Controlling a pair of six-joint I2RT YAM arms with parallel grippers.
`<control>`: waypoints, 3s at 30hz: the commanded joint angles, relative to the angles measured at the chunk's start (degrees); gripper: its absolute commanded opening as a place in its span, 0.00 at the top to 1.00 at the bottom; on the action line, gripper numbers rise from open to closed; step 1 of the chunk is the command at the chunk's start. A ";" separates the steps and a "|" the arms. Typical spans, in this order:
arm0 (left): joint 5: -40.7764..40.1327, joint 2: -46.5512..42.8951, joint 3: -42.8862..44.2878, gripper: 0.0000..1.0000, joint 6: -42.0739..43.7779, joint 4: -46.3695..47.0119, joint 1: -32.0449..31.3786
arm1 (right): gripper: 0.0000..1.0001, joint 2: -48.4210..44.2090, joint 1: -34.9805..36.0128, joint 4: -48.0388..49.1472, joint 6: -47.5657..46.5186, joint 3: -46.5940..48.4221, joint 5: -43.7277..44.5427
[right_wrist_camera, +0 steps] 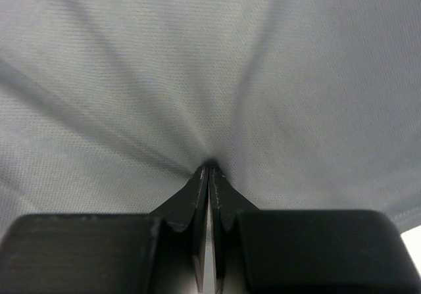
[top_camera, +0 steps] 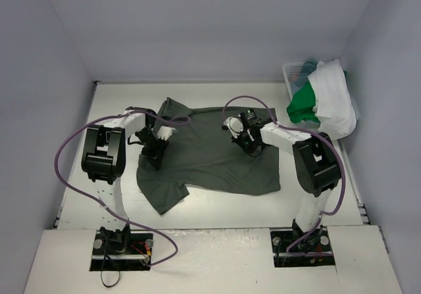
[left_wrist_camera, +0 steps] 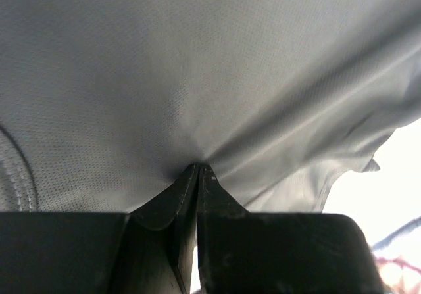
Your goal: Fold and stack the t-shirts
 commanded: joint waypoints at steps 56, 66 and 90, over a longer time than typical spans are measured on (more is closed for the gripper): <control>-13.21 14.70 35.17 0.62 -10.72 24.88 -1.07 | 0.80 -5.36 -0.36 -2.52 7.30 0.36 0.20; -13.12 14.53 36.31 1.00 -11.77 24.88 -1.07 | 0.82 -5.18 -1.16 -2.35 7.57 0.10 -0.86; -7.85 30.85 60.03 0.62 -27.15 35.78 -0.45 | 0.85 -2.28 -2.30 -1.73 7.30 -1.66 -2.26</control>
